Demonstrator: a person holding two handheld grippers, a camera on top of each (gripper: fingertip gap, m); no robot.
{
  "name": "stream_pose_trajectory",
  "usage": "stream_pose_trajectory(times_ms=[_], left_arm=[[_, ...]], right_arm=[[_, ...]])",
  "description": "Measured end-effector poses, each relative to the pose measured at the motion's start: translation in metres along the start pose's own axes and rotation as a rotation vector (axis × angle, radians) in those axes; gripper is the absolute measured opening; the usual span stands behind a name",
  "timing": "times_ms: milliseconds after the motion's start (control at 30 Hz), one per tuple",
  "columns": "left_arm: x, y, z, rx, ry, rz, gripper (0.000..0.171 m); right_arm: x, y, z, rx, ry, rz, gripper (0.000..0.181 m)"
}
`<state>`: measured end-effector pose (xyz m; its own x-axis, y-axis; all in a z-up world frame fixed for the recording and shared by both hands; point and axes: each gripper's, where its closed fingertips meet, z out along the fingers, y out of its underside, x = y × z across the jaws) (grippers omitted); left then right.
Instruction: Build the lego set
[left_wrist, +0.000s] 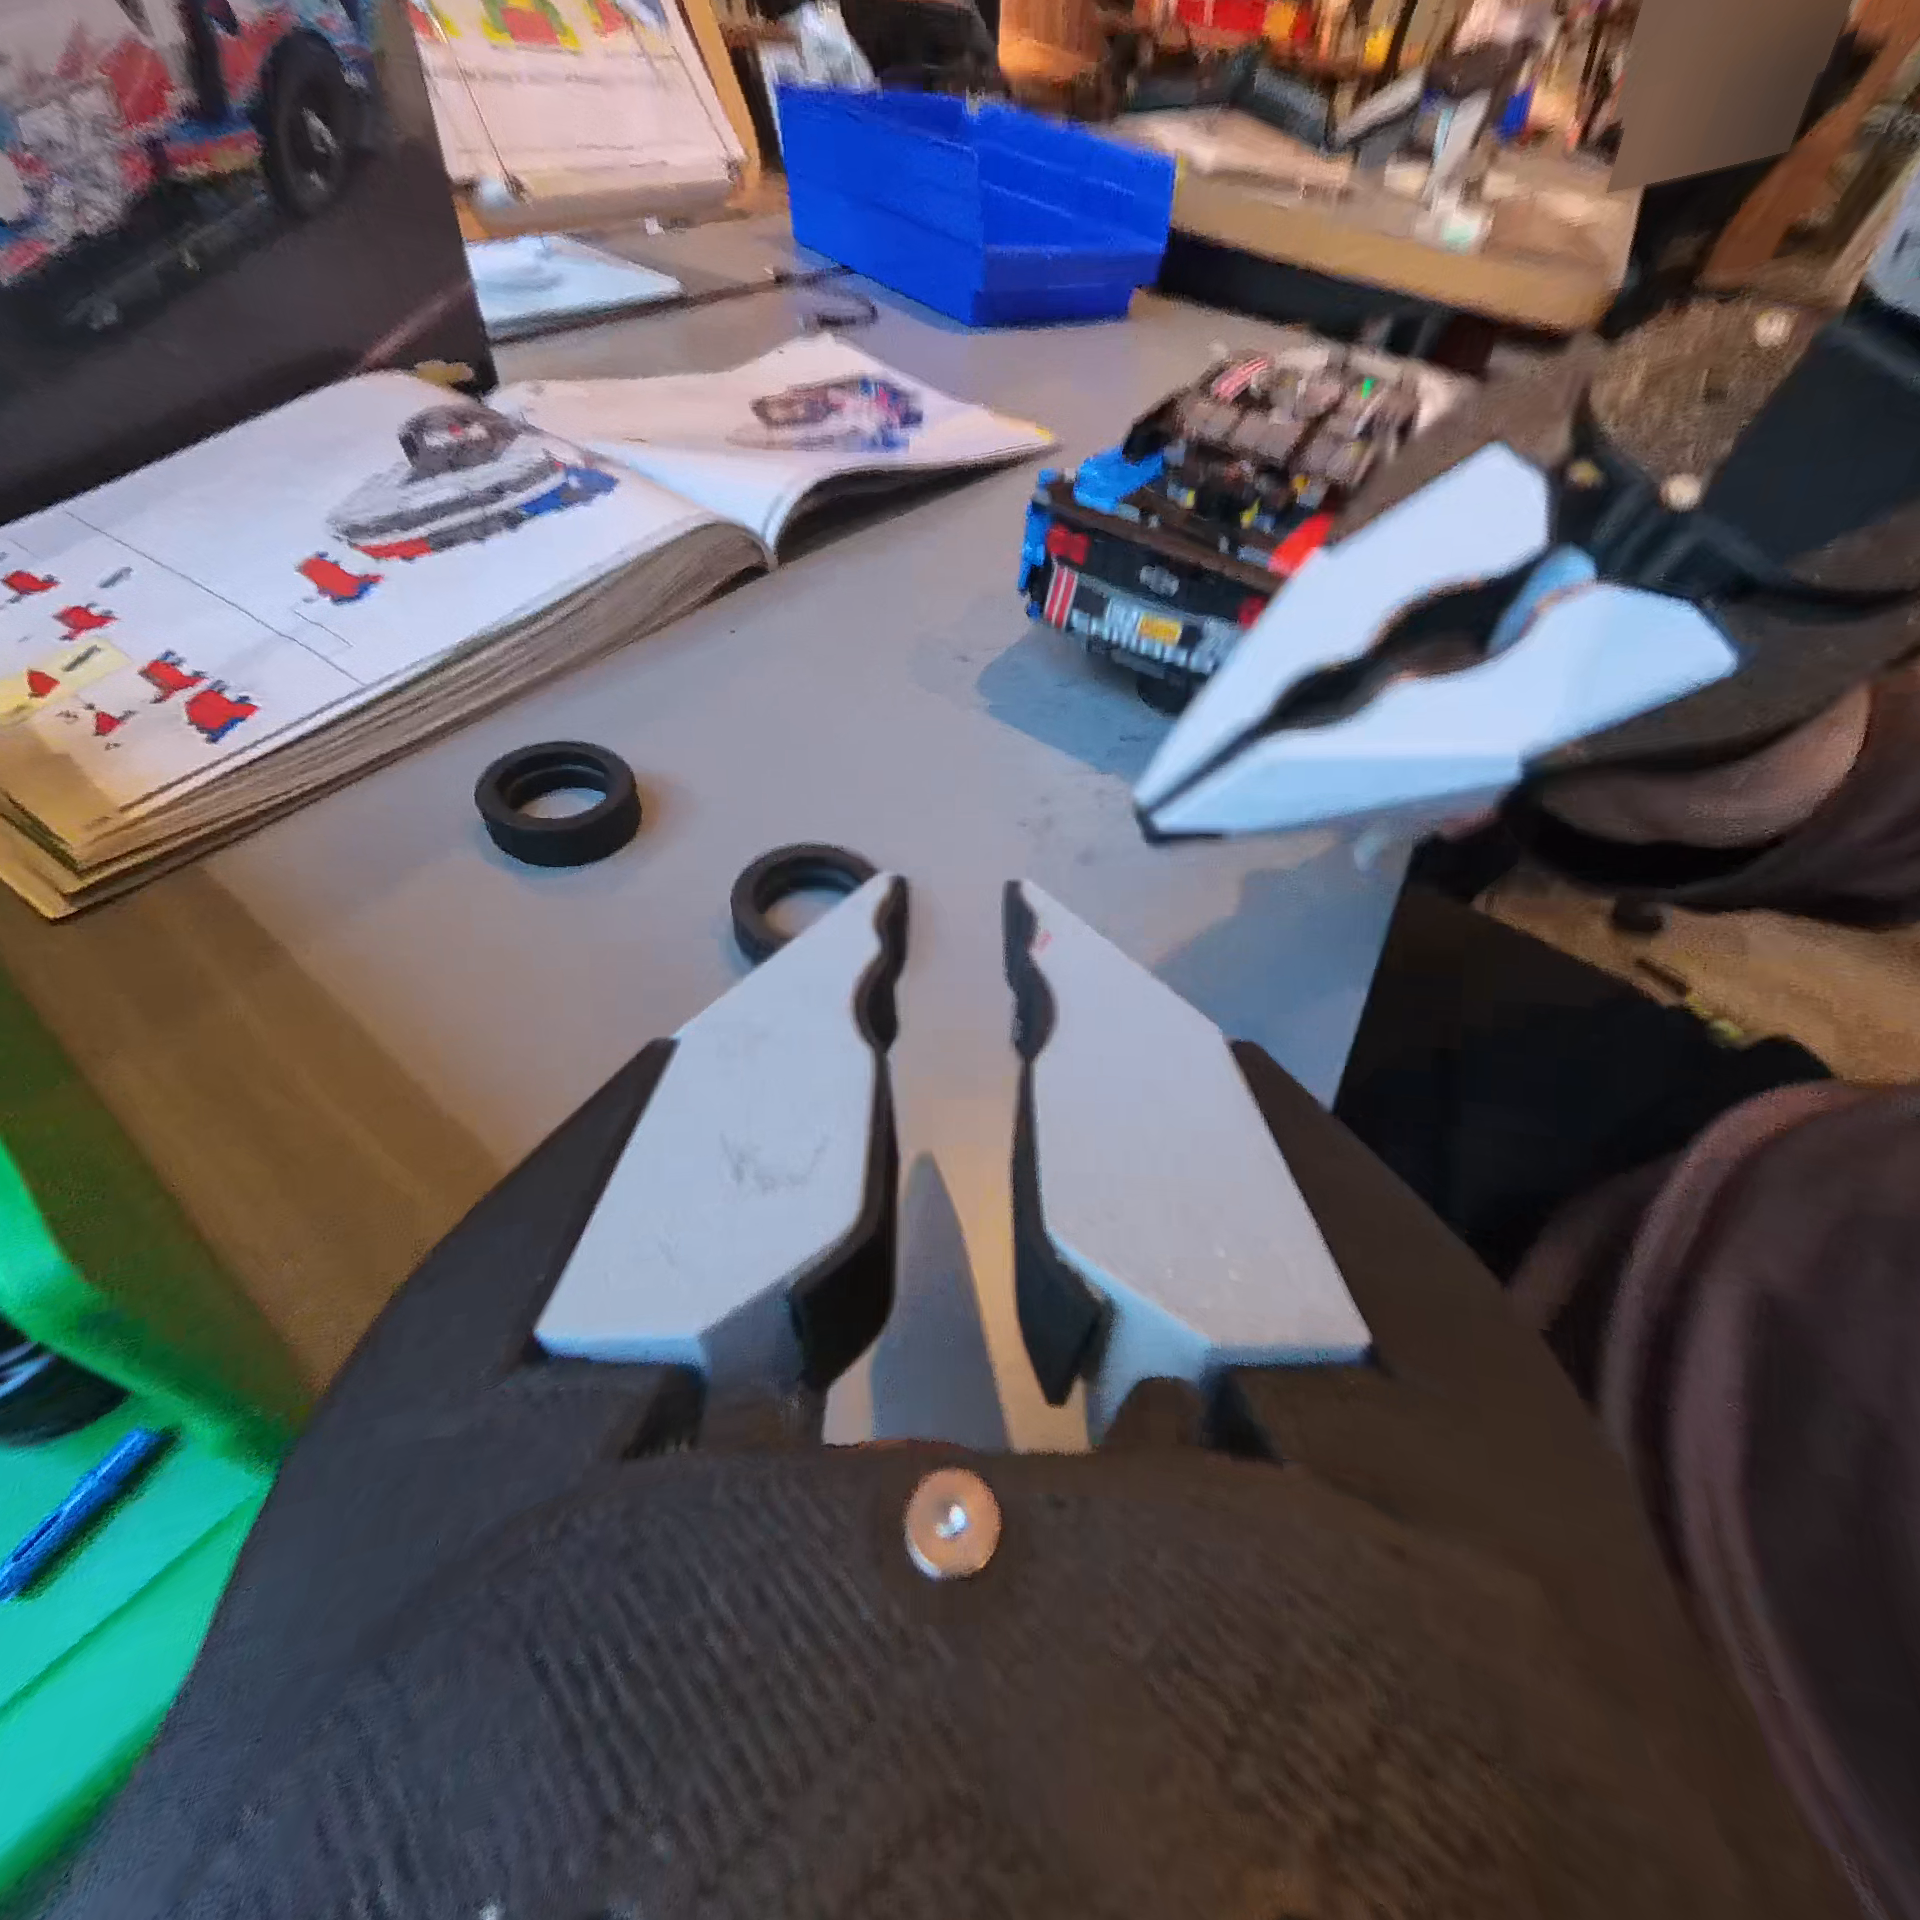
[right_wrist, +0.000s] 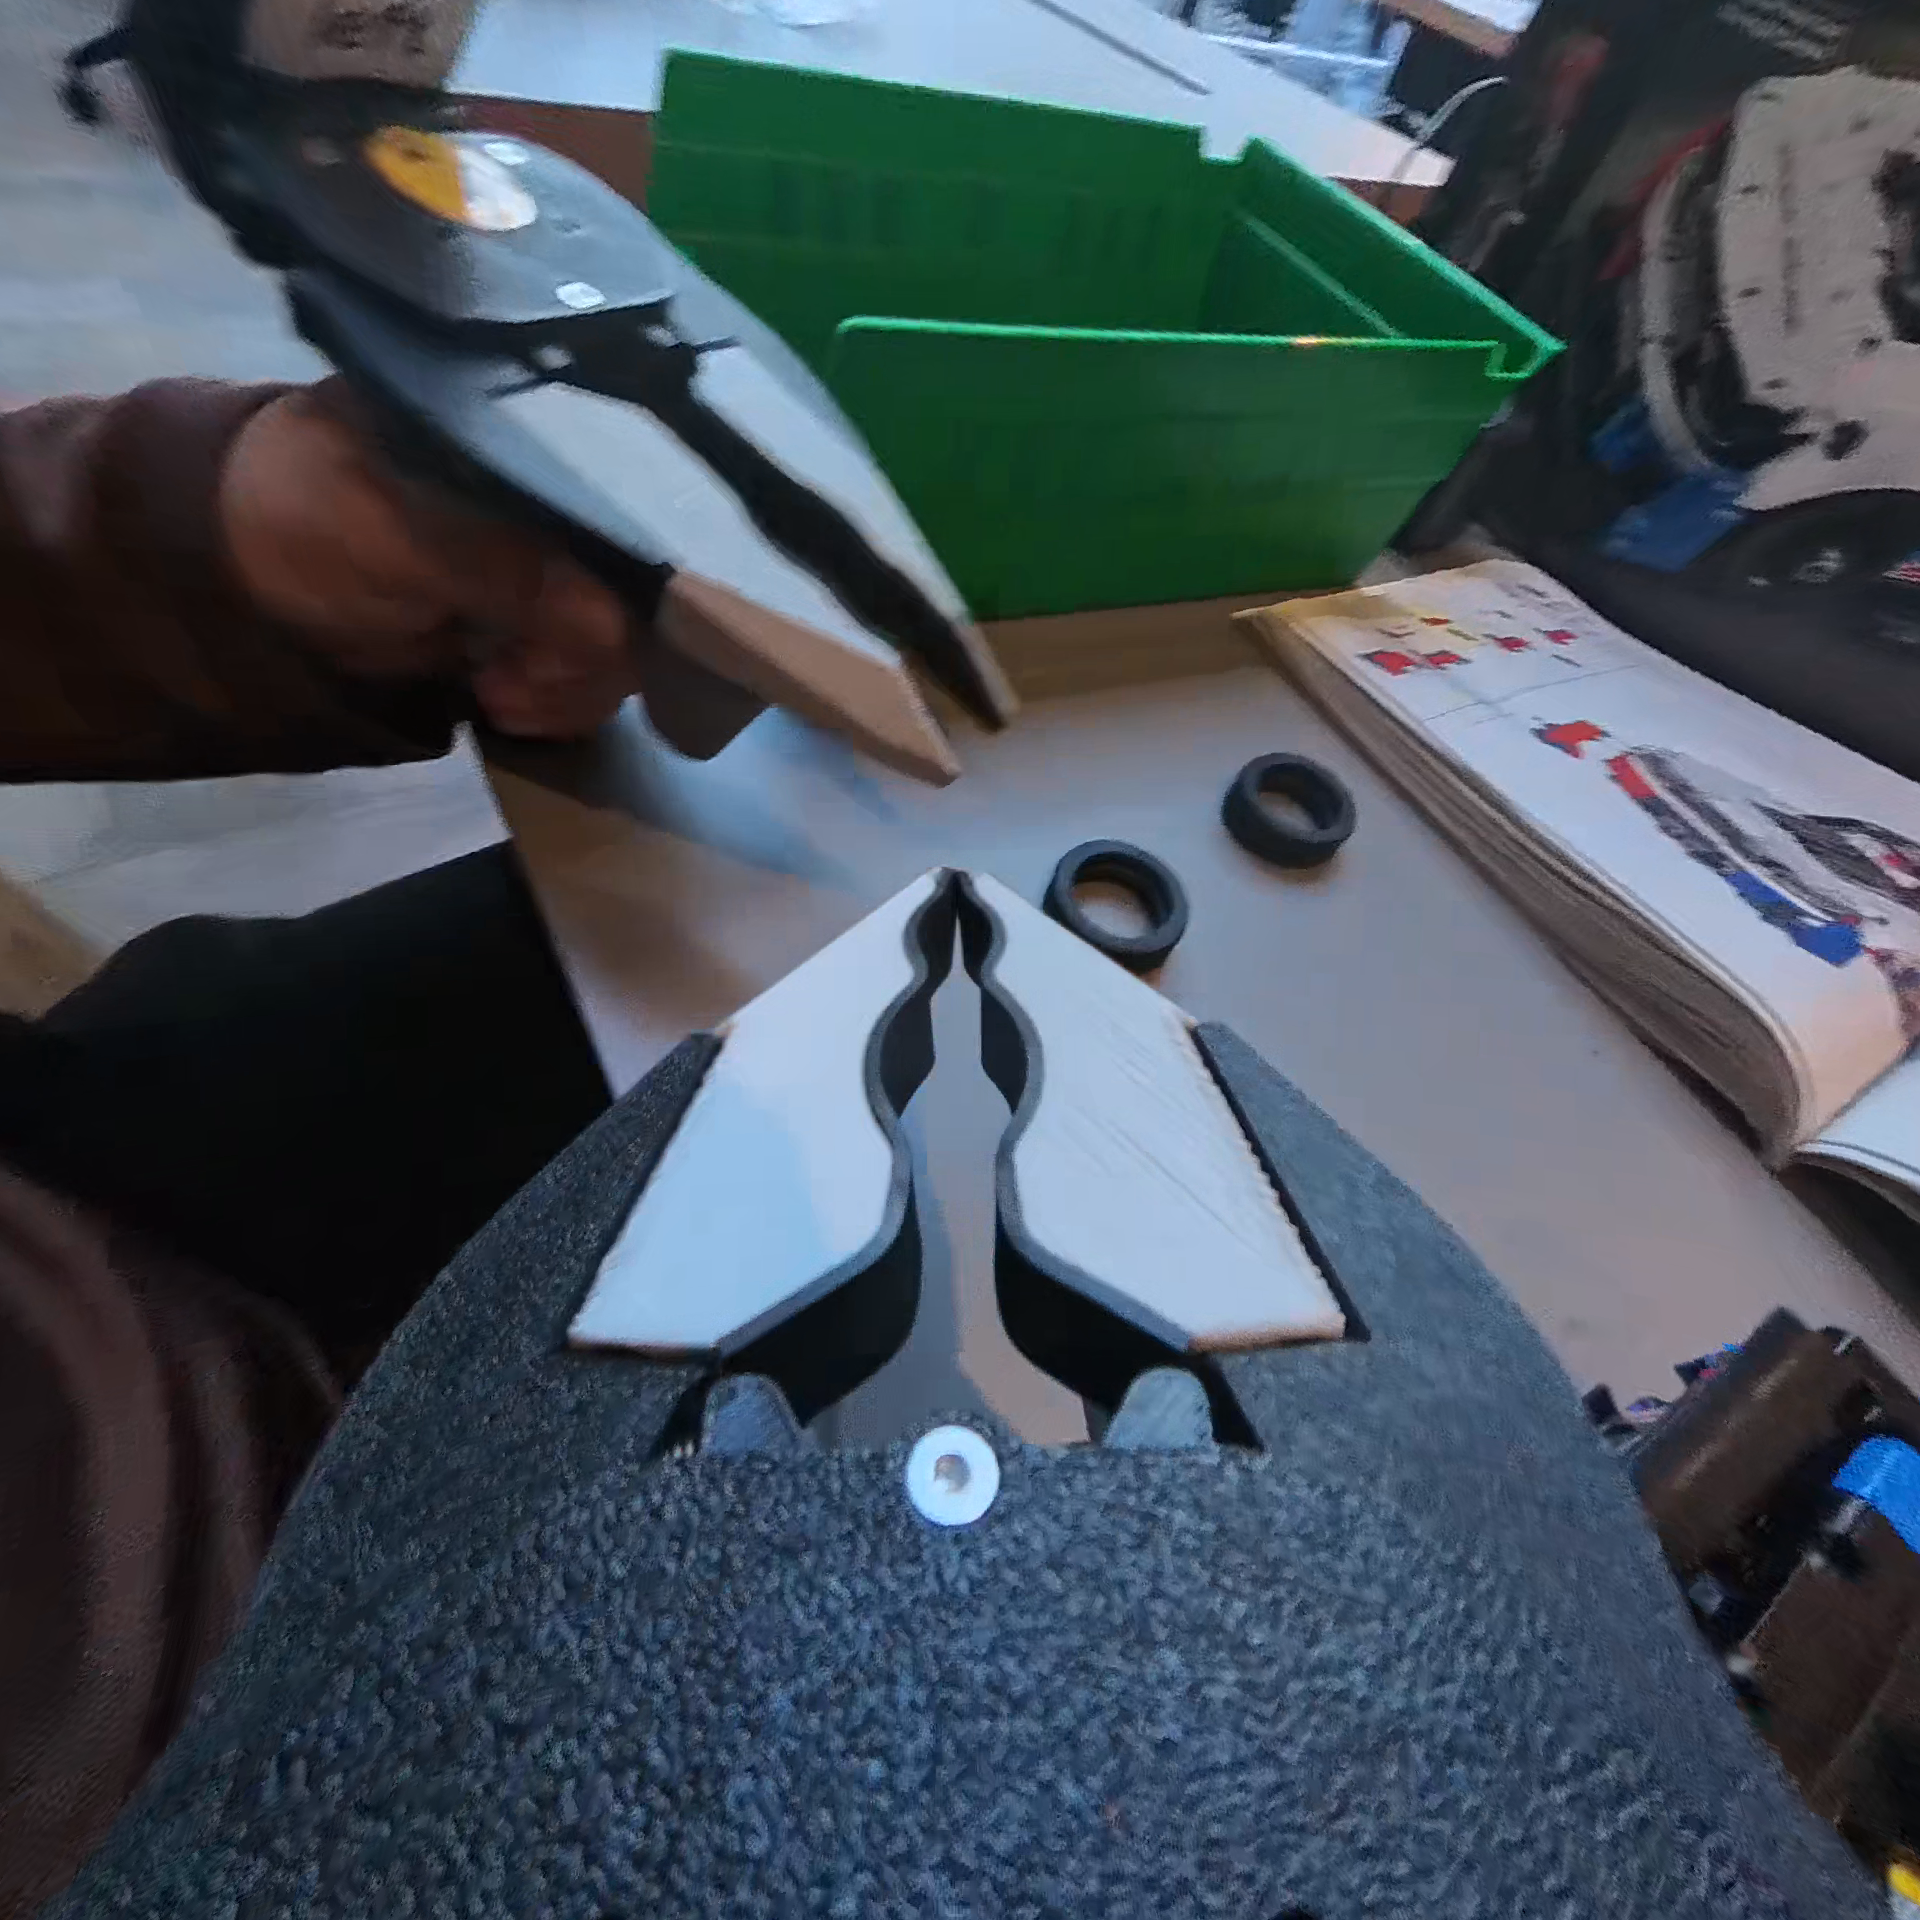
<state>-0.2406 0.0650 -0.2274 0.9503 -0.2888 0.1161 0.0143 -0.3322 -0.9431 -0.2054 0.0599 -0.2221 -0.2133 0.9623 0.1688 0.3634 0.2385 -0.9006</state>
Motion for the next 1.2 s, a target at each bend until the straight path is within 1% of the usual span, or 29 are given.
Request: stream_pose_trajectory(times_ms=[33,100,167,300,433,500,600,667,733,867,933,967,1033,1133,1200], left_arm=[[-0.002,0.005,-0.001,-0.032,-0.016,0.009,0.007],[0.000,0.007,-0.001,-0.042,-0.007,0.020,0.000],[0.001,0.009,-0.001,-0.055,-0.003,0.025,0.000],[0.001,0.010,-0.002,-0.053,-0.028,0.038,0.000],[0.005,0.016,-0.010,-0.075,-0.026,0.011,0.003],[0.007,0.023,-0.014,-0.100,-0.034,0.018,0.003],[0.015,0.043,-0.019,-0.173,-0.022,0.048,0.004],[0.018,0.040,-0.027,-0.137,-0.051,0.134,0.002],[0.025,0.043,-0.033,-0.124,-0.027,0.210,0.001],[0.035,0.039,-0.047,-0.089,0.049,0.291,0.011],[0.030,0.035,-0.054,-0.065,0.057,0.339,0.014],[0.030,0.031,-0.059,-0.045,0.090,0.334,0.017],[0.033,0.025,-0.069,-0.008,0.205,0.298,0.019],[0.023,0.018,-0.076,0.040,0.223,0.309,0.019],[0.027,0.015,-0.078,0.061,0.290,0.269,0.020]], right_arm=[[0.006,-0.001,0.005,0.004,0.039,0.009,0.000],[0.015,-0.002,0.014,0.009,0.105,0.029,0.000],[0.015,-0.002,0.023,0.007,0.128,0.042,0.000],[0.017,0.005,0.040,-0.032,0.196,-0.005,0.000],[0.015,-0.002,0.049,-0.020,0.209,-0.027,0.000],[0.015,-0.003,0.055,-0.024,0.200,-0.007,0.000],[0.017,0.001,0.063,-0.055,0.181,0.023,0.000],[0.016,0.002,0.065,-0.063,0.161,0.033,0.000],[0.014,0.002,0.066,-0.060,0.140,0.038,0.000],[0.014,0.005,0.068,-0.077,0.135,0.036,0.000],[0.015,0.005,0.068,-0.081,0.136,0.045,0.000],[0.017,0.006,0.068,-0.079,0.140,0.061,0.000],[0.022,0.006,0.068,-0.076,0.140,0.099,0.000],[0.027,0.002,0.069,-0.053,0.146,0.124,0.000],[0.030,0.001,0.071,-0.052,0.160,0.120,0.000]])
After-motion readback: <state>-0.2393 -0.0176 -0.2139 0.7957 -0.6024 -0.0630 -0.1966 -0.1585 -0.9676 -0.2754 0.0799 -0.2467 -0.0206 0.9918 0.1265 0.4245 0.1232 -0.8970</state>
